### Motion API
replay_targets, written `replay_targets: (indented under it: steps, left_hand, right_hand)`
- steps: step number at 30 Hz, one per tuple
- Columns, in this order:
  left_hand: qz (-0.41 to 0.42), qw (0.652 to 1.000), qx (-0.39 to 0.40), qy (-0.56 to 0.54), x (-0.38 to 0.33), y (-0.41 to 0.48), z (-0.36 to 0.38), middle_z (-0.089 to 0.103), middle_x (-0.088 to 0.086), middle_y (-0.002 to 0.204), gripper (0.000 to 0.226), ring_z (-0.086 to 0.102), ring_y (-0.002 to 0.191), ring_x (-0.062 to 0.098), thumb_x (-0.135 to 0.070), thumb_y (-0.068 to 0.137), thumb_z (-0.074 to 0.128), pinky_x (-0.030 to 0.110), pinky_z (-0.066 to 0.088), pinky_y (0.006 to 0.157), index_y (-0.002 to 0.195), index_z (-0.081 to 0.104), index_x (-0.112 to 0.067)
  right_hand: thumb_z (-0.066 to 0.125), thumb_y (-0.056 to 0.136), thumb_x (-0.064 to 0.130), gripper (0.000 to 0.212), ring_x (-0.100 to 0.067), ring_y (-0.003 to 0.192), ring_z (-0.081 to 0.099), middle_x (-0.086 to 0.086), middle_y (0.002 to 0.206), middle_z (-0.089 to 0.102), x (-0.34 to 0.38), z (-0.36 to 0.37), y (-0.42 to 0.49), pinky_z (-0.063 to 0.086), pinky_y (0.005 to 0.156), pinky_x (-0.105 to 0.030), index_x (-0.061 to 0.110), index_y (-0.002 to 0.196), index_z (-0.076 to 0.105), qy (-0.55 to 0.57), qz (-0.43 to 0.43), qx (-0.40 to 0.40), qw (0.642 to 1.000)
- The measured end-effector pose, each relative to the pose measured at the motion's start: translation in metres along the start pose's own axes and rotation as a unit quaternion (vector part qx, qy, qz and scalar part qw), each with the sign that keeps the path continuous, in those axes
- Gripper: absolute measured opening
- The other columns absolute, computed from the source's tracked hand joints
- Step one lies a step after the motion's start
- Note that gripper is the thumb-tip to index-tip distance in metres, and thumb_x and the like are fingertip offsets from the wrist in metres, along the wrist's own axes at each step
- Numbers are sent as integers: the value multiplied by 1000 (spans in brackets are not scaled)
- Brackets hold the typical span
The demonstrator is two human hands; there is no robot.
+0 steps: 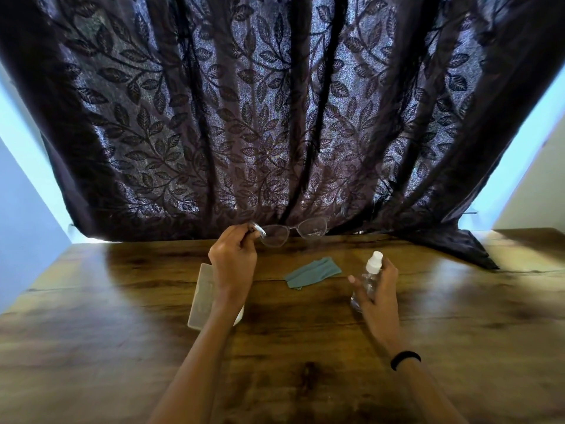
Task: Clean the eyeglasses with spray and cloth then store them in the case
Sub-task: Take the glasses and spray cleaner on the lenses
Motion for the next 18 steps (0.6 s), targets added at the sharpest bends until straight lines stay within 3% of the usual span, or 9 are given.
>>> replay_targets:
  steps: [3,7,9,11,12,15,18]
  left_hand:
    - [-15,1000,2,-3,3,-2,2,71,8,78,11,63,71,10,6,73,70,6,46,66,81,70,-1]
    - [-21,1000,2,-2,2,-3,4,71,9,78,10,64,70,11,4,73,71,9,48,63,81,70,-1]
    - [-24,1000,-2,-8,-1,-3,4,71,9,77,10,65,68,14,5,74,70,15,50,60,81,69,0]
    - [-32,999,-3,-14,-5,-3,3,70,7,76,10,63,65,12,5,75,68,8,46,60,82,70,-1]
    - [-38,999,-4,-14,-7,-3,3,70,5,76,9,61,65,10,4,75,69,5,44,60,82,70,-2]
    - [-79,996,-4,-37,-6,-3,3,69,1,77,6,62,67,7,-4,76,71,3,42,63,83,71,-4]
    - [-139,987,4,-80,2,-4,8,69,-3,77,9,62,68,0,-9,76,72,5,45,63,85,72,-11]
  right_hand:
    - [63,82,30,55,-18,117,41,-2,126,40,15,-14,5,37,94,-31,15,129,38,-24,-42,-99,994]
    - [66,82,10,14,-27,96,52,-8,94,63,67,-27,21,30,88,-12,6,95,66,-104,-178,-178,962]
    - [68,80,7,9,-24,91,52,-10,87,67,83,-26,34,35,91,-16,5,88,69,-109,-182,-165,963]
    - [70,79,12,13,-20,93,51,-8,90,67,88,-21,49,44,86,-31,6,90,71,-111,-139,-122,977]
    - [70,78,13,15,-18,92,53,-7,92,67,88,-17,55,46,84,-30,6,90,71,-107,-117,-93,983]
    - [71,77,10,16,2,79,55,-1,89,65,95,-8,65,42,74,-3,4,91,71,-61,-107,-37,992]
    - [68,79,8,13,-9,81,62,-2,89,67,99,-6,65,47,74,-6,6,92,71,12,-101,-28,994]
Point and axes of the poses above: each hand's wrist, its own y-axis towards the middle knuckle, its own z-axis out of the palm, x = y × z, the point moved 6 cm from there along y, towards the middle knuckle
